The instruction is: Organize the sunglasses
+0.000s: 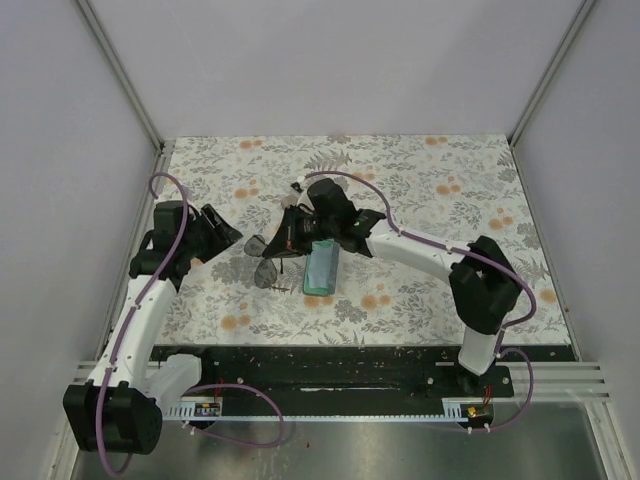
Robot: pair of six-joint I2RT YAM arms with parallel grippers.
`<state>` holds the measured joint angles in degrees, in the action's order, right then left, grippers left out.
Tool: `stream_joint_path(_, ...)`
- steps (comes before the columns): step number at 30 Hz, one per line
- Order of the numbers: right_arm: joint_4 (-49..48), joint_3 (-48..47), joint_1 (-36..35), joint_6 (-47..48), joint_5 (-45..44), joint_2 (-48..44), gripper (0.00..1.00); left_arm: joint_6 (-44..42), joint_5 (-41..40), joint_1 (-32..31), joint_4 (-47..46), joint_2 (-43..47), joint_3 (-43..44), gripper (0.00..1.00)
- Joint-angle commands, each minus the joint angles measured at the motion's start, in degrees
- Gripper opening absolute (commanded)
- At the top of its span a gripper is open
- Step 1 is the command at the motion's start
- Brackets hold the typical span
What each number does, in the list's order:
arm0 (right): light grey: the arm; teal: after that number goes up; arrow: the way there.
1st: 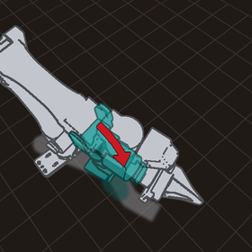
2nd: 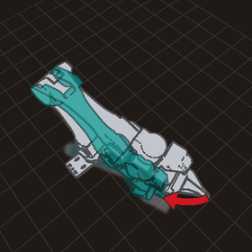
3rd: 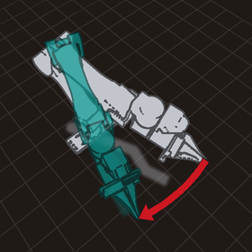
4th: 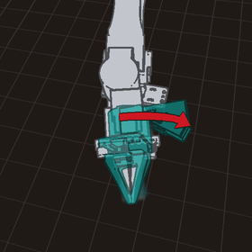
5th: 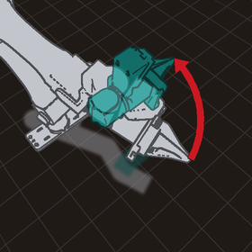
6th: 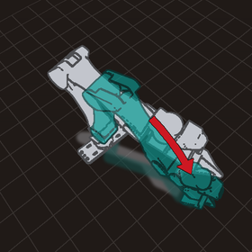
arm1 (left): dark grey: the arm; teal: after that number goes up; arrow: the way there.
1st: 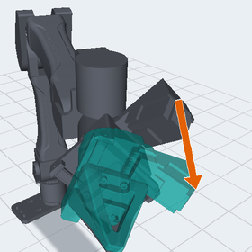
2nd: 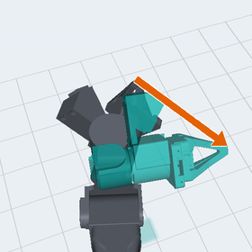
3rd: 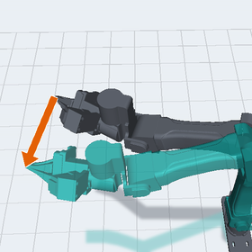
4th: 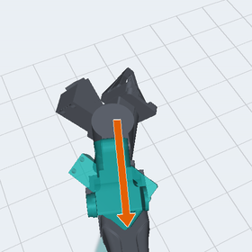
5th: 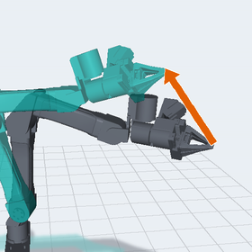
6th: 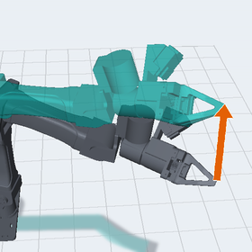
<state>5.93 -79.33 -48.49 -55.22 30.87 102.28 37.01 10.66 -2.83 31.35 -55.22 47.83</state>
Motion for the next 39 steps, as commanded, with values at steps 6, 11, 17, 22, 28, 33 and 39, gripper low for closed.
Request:
stream_joint_path(6, -27.6, 3.3, -0.6, -12.3, 5.1, 9.4, 0.0, -2.5, 1.1, 1.6, -0.3, 0.2, -0.7, 0.56)
stream_joint_path(11, -29.8, 2.8, -0.3, -11.7, 4.4, 13.8, 0.0, -3.1, 0.8, 1.6, -0.9, -0.4, -1.8, 0.56)
stream_joint_path(17, -33.6, 3.5, 0.9, -10.0, 4.5, 16.2, 0.0, -4.0, -0.5, 1.7, -0.3, 0.1, -1.4, 0.57)
stream_joint_path(22, -35.5, 5.5, 1.1, -7.4, 4.5, 17.0, 0.0, -5.0, -0.5, 1.8, -0.2, -0.5, -1.3, 0.57)
stream_joint_path(28, -36.2, 7.3, 1.3, -7.2, 3.7, 19.3, 0.02, -5.2, 1.3, 1.7, -1.1, -2.3, -2.0, 0.57)
stream_joint_path(33, -35.6, 8.9, 1.3, -6.4, 1.7, 19.4, 0.45, -4.1, 2.9, 1.6, -3.1, -3.0, -4.3, 0.59)
stream_joint_path(39, -18.5, 4.9, 1.3, 2.9, -4.6, 14.8, 0.64, -3.6, 3.0, 1.3, -4.4, -3.5, -6.2, 0.6)
